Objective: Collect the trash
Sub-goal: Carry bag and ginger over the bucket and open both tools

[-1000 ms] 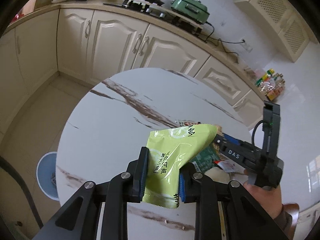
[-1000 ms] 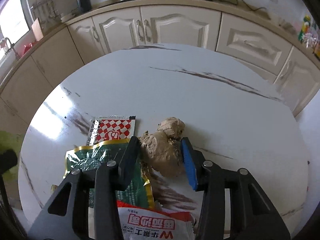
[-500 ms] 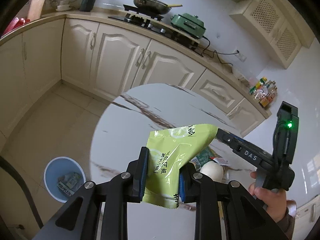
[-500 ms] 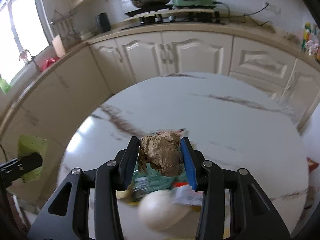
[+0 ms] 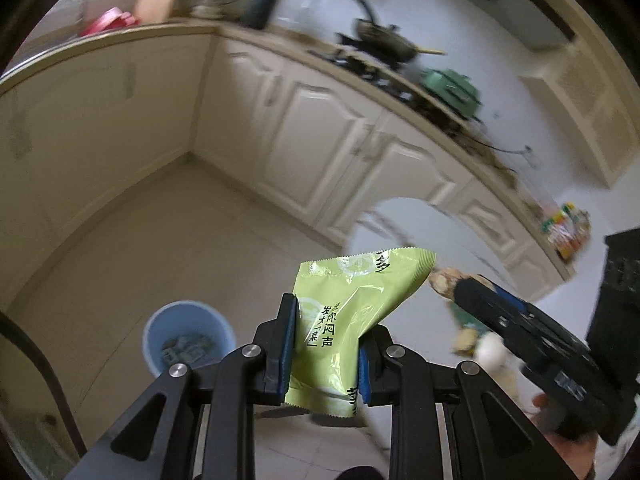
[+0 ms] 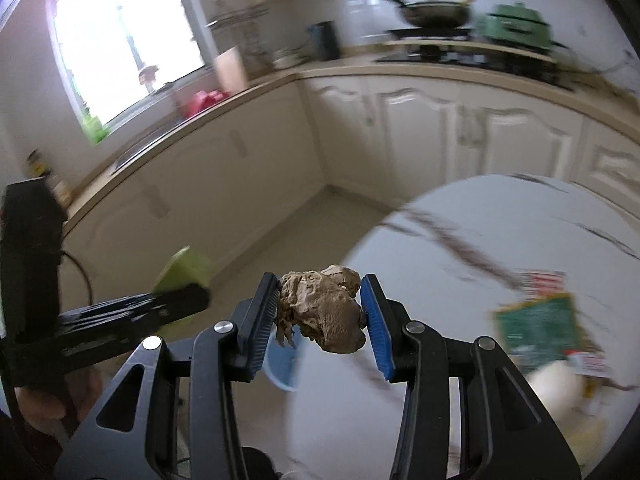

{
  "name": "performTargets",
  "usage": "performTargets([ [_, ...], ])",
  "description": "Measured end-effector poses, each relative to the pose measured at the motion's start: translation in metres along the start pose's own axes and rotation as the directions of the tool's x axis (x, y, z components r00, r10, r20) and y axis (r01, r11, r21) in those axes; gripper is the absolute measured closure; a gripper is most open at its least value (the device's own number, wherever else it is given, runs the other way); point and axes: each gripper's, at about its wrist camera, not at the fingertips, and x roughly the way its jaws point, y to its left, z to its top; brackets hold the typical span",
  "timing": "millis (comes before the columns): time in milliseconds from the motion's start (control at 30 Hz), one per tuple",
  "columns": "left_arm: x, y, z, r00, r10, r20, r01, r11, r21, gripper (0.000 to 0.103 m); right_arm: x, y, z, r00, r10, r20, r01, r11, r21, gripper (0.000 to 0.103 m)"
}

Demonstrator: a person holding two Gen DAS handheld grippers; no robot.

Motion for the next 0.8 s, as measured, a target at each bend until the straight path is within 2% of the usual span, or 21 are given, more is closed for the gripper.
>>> performTargets([
  [100, 0.002, 0.042, -0.005, 0.998, 0.050, -0.026, -0.051, 0.996, -0.068, 0.081, 0.030, 0.038, -0.002, 0.998, 0.046, -0.038, -0.048, 0.998, -0.041, 0.062],
  [200, 0.016, 0.080, -0.010, 0.987, 0.140, -0.074, -0.148, 0.983, -0.107, 0.081, 0.067, 0.071, -0.008, 0.993, 0.077, -0.085, -0.083, 0.994, -0.066, 0.062],
  [367, 0.055, 0.123, -0.021, 0.972, 0.143, -0.188, -0.175, 0.971, -0.164, 0.081, 0.125, 0.094, -0.020, 0.988, 0.030, -0.152, -0.046, 0.994, -0.102, 0.063],
  [567, 0.098, 0.156, -0.022, 0.952, 0.126, -0.279, -0.184, 0.964, -0.193, 0.080, 0.187, 0.106, -0.032, 0.975, -0.031, -0.221, 0.000, 0.990, -0.140, 0.063],
  [633, 0.106, 0.165, -0.020, 0.949, 0.121, -0.290, -0.186, 0.960, -0.209, 0.076, 0.202, 0.101, -0.036, 0.971, -0.037, -0.237, 0.006, 0.992, -0.128, 0.063],
  [700, 0.114, 0.166, -0.020, 0.939, 0.136, -0.315, -0.206, 0.958, -0.201, 0.068, 0.212, 0.099, -0.038, 0.966, -0.051, -0.252, 0.019, 0.991, -0.129, 0.063],
  [767, 0.119, 0.173, -0.020, 0.937, 0.123, -0.327, -0.201, 0.955, -0.217, 0.057, 0.222, 0.098, -0.039, 0.964, -0.055, -0.259, 0.023, 0.992, -0.126, 0.063],
  [800, 0.121, 0.176, -0.017, 0.936, 0.117, -0.332, -0.202, 0.951, -0.233, 0.054, 0.226, 0.096, -0.040, 0.963, -0.052, -0.265, 0.021, 0.993, -0.120, 0.063],
])
